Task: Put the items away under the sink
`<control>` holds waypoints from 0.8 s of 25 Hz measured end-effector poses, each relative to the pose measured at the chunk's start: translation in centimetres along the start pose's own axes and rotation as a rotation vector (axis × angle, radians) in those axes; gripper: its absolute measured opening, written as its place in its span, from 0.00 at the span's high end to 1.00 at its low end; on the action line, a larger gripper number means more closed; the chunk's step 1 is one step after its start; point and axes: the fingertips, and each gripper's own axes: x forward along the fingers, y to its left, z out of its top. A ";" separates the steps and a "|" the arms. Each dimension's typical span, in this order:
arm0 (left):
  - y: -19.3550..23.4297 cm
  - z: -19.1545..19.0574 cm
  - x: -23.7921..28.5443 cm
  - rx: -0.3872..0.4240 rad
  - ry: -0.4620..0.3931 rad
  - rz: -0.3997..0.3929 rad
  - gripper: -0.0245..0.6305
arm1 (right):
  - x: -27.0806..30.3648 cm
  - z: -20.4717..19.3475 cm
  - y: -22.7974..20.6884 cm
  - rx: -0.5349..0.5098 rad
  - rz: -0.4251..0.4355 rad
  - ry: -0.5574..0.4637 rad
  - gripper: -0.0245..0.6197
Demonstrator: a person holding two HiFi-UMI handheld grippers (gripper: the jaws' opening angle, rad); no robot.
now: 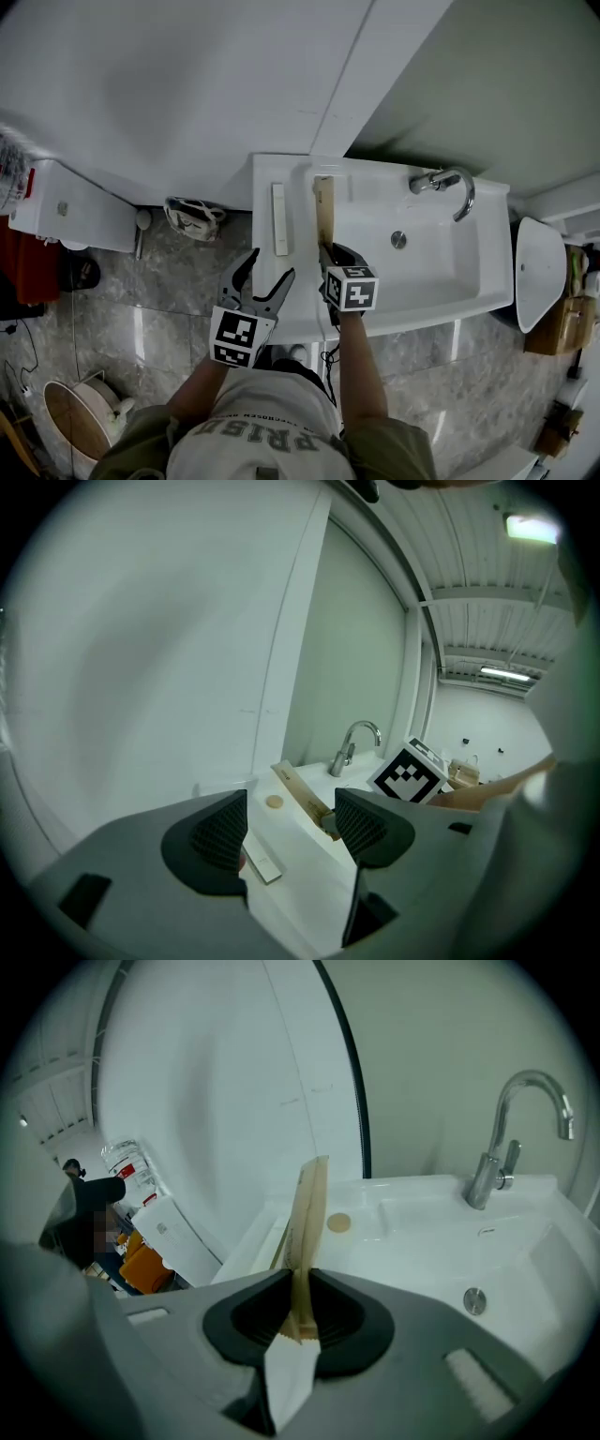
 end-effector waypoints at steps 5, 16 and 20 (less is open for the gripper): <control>-4.1 -0.6 -0.8 0.022 0.006 -0.041 0.54 | -5.5 -1.2 -1.3 0.024 -0.027 -0.055 0.86; -18.2 -4.1 -2.9 0.108 0.018 -0.154 0.54 | -19.8 -10.6 -7.2 0.090 -0.120 -0.145 0.86; -25.2 -5.9 -4.2 0.125 0.012 -0.200 0.54 | -26.4 -14.9 -10.1 0.106 -0.173 -0.177 0.86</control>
